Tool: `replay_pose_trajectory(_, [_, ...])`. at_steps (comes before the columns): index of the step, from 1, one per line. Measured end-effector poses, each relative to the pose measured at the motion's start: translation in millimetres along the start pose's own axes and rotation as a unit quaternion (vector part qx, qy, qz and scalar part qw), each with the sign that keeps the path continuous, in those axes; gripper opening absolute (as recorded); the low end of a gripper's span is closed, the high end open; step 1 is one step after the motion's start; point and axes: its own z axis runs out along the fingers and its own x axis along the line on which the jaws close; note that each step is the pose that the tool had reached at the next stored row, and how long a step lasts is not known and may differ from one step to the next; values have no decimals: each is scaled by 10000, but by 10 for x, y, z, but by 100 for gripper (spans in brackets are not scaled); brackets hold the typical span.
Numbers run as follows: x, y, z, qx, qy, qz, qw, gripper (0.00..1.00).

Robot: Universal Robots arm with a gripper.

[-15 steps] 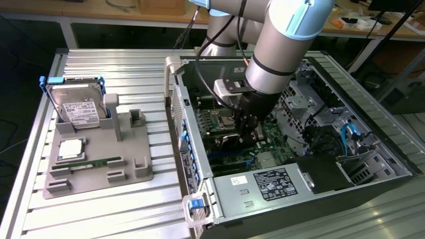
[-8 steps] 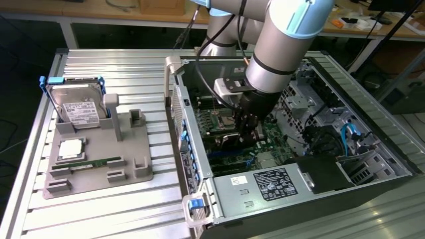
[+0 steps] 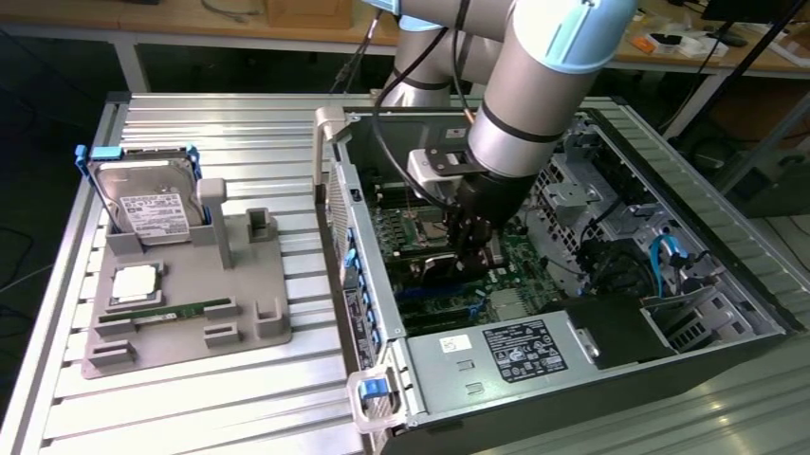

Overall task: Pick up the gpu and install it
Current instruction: 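Insert the gpu into the slot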

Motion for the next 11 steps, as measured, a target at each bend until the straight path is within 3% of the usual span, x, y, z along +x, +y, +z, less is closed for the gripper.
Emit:
replay_pose_trajectory(8, [-1,45,2,61,0,-1,10000,27])
replay_pose_trajectory(11, [-1,47,3,63,0,-1,10000,27])
